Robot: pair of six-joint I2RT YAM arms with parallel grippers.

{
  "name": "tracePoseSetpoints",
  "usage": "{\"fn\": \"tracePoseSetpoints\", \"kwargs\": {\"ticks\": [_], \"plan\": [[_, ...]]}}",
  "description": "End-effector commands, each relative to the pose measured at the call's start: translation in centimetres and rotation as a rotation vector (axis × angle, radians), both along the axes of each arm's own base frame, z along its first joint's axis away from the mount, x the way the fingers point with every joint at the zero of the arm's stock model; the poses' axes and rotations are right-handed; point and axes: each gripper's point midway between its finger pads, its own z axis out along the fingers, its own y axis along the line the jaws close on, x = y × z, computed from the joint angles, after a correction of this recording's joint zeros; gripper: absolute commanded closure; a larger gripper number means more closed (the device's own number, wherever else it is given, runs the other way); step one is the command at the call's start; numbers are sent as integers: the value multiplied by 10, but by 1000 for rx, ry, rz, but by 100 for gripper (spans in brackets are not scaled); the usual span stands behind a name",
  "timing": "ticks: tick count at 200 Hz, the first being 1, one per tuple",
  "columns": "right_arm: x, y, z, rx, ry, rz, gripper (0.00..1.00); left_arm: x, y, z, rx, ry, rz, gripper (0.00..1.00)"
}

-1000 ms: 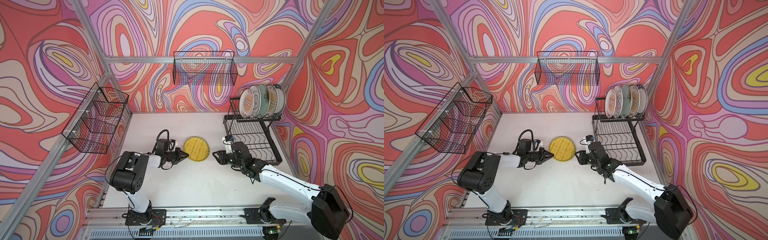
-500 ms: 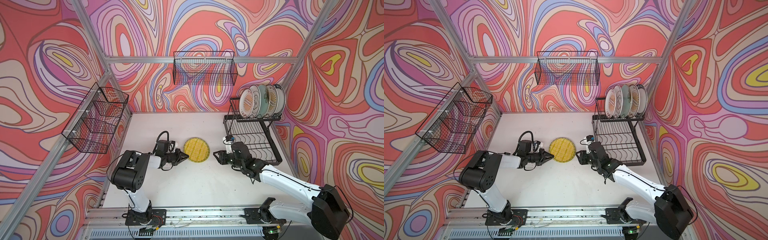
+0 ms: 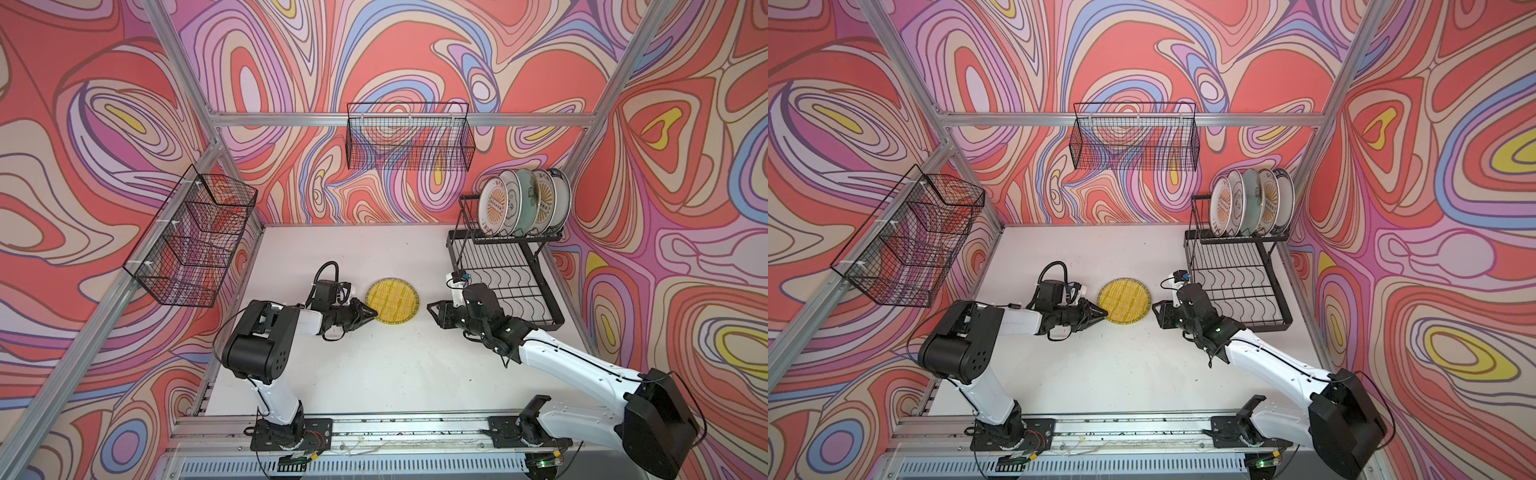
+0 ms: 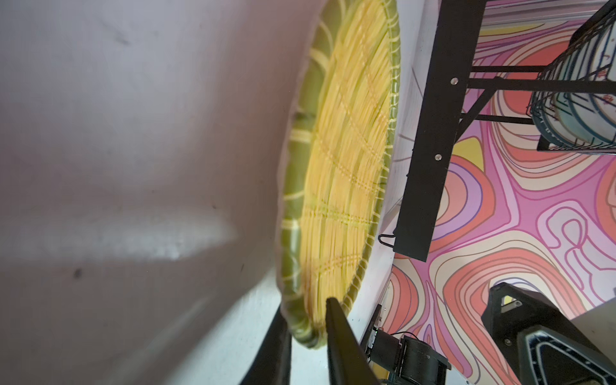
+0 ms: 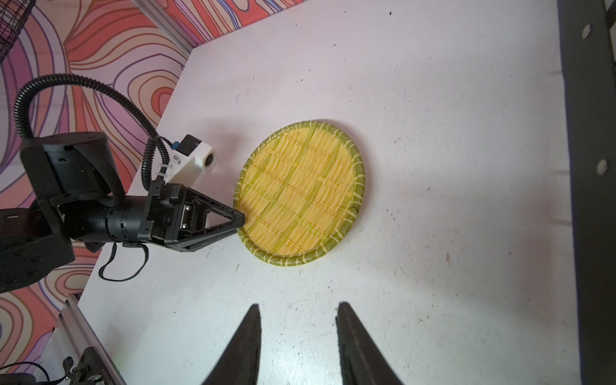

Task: Load plates into a dish rack
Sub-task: Place the plate at the center of the table.

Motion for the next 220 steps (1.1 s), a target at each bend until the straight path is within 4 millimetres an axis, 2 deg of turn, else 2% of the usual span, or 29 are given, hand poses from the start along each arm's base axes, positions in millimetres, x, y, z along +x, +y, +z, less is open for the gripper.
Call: {"fn": "tracePoseSetpoints", "kwargs": {"ticks": [1, 38, 64, 101, 131, 161, 220], "plan": [[4, -2, 8, -5, -11, -8, 61, 5, 2, 6, 37, -30, -5, 72], [6, -1, 5, -9, 3, -4, 60, 3, 15, 6, 141, -40, 23, 64], [8, 0, -3, -20, 31, -7, 59, 0, 24, 9, 203, -48, 39, 61], [23, -7, -39, 4, 152, -57, 56, -6, 48, 17, 349, -69, 92, 61], [30, 2, -64, 62, 212, -42, 56, -13, 72, 30, 486, -110, 128, 62], [36, 14, -76, 96, 236, -20, 56, -25, 96, 37, 624, -110, 143, 62], [46, 24, -96, 110, 272, -20, 56, -34, 99, 39, 603, -145, 191, 61]]}}
